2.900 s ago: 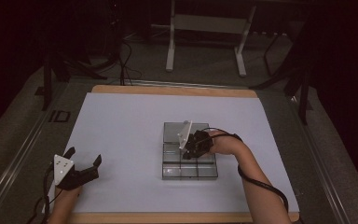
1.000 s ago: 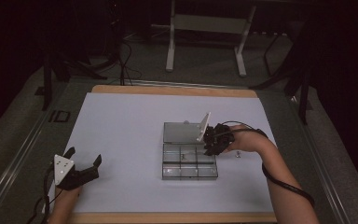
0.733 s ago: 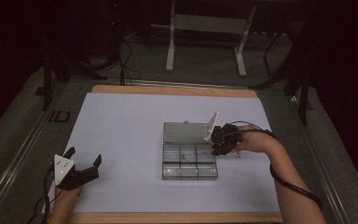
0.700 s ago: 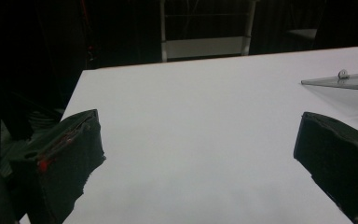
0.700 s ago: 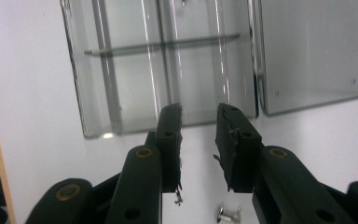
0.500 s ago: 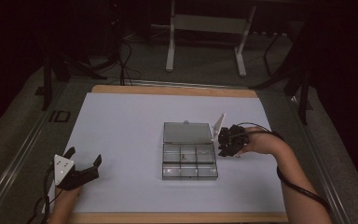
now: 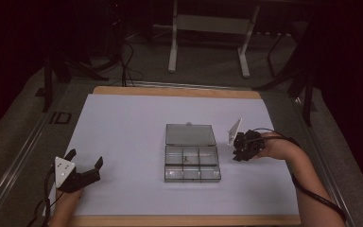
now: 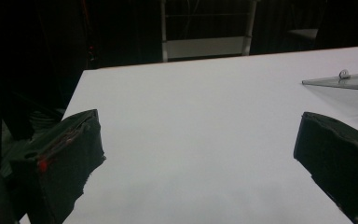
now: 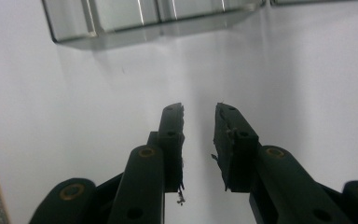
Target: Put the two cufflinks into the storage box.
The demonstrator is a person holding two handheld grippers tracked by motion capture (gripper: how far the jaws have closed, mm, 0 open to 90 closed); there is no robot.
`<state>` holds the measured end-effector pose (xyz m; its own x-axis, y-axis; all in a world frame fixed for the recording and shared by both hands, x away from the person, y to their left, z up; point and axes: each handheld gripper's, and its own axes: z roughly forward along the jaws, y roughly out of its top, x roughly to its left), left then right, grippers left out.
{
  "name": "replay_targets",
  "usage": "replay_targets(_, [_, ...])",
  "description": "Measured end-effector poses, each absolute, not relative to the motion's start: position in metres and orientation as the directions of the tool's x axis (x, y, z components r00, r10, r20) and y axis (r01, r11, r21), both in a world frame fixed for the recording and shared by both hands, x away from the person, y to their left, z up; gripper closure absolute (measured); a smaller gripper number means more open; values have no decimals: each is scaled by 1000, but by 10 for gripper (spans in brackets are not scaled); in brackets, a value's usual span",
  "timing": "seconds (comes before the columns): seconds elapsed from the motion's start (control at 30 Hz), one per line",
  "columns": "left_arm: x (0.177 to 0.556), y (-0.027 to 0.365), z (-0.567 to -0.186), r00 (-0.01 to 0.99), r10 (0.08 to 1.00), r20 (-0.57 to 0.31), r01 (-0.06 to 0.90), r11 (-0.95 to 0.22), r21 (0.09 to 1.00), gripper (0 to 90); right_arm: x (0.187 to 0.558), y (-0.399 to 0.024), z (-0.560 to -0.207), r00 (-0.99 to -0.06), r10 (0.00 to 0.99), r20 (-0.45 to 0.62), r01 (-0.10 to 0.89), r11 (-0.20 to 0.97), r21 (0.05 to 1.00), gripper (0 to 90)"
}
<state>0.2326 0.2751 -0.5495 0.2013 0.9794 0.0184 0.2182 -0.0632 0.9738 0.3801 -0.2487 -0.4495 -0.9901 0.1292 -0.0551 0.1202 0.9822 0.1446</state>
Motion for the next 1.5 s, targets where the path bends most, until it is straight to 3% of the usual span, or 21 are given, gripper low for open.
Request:
replay_targets(0.63, [232, 275, -549, 202, 979, 21, 217, -66, 974, 17, 410, -280, -470, -972, 232, -44, 222, 962, 161, 742])
replay_targets(1.27, [232, 275, -549, 202, 979, 20, 217, -65, 974, 17, 422, -284, -497, -967, 253, -28, 250, 965, 84, 766])
replay_targets(1.5, [232, 275, -549, 200, 980, 21, 217, -66, 974, 17, 423, -285, -498, -965, 263, -24, 260, 962, 88, 866])
